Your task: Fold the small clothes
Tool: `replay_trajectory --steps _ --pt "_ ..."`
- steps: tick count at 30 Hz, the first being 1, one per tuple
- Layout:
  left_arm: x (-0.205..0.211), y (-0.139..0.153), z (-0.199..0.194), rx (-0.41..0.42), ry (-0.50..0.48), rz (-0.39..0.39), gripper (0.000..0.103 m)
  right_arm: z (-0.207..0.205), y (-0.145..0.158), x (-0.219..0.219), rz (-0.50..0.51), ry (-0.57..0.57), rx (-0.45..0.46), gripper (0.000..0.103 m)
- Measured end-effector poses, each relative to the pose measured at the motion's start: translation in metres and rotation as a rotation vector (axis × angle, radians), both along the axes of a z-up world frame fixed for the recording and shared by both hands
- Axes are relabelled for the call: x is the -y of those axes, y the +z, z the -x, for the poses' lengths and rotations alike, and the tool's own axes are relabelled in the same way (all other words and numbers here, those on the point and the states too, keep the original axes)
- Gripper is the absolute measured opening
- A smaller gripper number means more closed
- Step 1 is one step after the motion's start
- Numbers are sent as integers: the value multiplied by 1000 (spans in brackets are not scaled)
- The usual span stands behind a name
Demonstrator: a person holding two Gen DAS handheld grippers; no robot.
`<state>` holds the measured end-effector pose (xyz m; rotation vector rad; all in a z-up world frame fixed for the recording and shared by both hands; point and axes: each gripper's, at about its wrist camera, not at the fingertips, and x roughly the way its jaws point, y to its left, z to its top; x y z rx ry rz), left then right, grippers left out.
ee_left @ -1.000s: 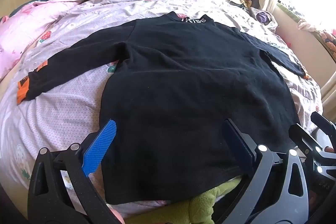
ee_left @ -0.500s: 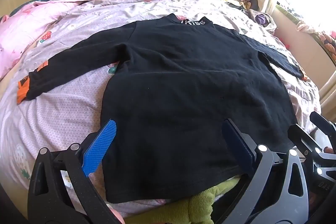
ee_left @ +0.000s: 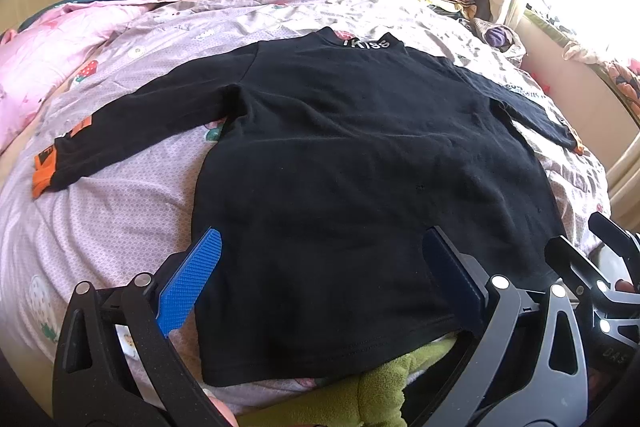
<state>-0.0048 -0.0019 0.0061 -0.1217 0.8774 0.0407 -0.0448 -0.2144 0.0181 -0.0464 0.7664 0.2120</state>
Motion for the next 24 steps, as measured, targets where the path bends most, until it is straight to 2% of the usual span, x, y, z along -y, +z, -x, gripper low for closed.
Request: replay_trajectory --steps 24 --pt "-2 -2 1 -3 -7 1 95 0 0 -1 0 2 0 99"
